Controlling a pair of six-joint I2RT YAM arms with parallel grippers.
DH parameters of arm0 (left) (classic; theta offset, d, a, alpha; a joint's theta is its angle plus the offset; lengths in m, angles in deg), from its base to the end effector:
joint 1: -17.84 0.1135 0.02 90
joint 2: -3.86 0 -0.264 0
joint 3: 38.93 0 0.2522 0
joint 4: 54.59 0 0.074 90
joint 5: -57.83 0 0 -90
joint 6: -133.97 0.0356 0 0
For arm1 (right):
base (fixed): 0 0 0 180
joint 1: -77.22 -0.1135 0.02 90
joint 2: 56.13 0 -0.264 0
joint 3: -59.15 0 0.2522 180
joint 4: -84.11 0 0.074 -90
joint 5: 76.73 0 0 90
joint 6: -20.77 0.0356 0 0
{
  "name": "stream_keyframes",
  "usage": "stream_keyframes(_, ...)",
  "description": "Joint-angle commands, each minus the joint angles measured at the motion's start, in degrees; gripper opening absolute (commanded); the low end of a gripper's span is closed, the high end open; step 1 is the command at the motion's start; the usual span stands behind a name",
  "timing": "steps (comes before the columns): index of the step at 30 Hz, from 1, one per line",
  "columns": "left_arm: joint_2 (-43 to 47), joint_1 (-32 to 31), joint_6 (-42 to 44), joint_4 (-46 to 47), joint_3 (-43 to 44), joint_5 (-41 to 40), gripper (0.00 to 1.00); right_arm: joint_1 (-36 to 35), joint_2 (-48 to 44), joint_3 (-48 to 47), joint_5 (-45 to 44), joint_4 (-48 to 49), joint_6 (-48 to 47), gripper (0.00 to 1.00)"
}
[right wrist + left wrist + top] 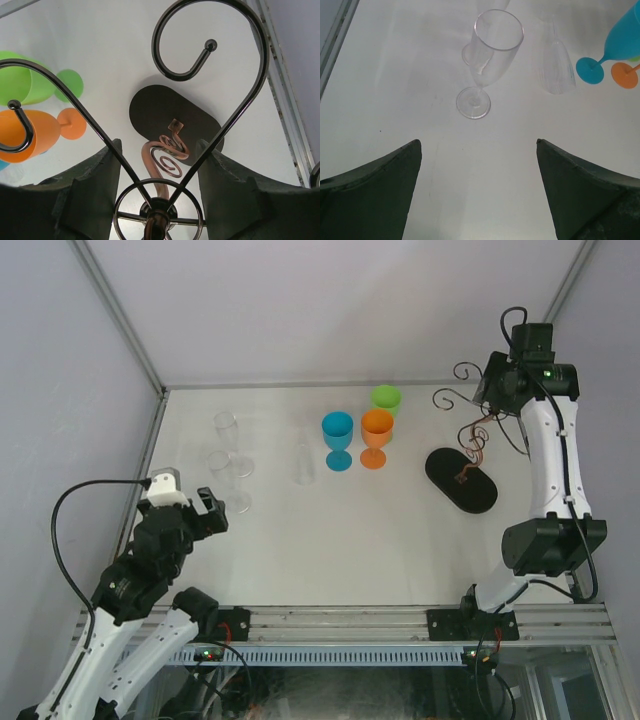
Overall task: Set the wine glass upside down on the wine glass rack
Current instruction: Pick up the wine rack from the center of the board.
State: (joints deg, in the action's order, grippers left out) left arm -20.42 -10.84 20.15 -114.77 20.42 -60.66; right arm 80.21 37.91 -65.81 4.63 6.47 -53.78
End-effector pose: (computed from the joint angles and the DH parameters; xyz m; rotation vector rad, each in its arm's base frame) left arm 0.0793 -0.0240 0.3223 -0.2293 1.9409 -0.1032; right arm 0.3291 -0.0225 0.4269 0.4507 2.3324 -0.0761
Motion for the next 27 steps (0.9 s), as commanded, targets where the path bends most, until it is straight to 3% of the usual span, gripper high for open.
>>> stream_keyframes(1, -1.4, 0.6, 0.7, 2.0, 3.3, 0.2, 1.00, 1.0, -0.2, -2.0, 4.0, 0.9, 0.8, 0.24)
stream_keyframes(7, -2.1, 0.6, 0.9, 2.0, 3.3, -0.1, 1.00, 0.4, -2.9, -3.1, 10.3, 1.9, 2.5, 0.12)
stream_keyframes(27, -2.3, 0.6, 1.1, 2.0, 3.3, 0.1, 1.00, -6.1, -4.4, -8.1, 17.3, -1.2, 1.8, 0.05)
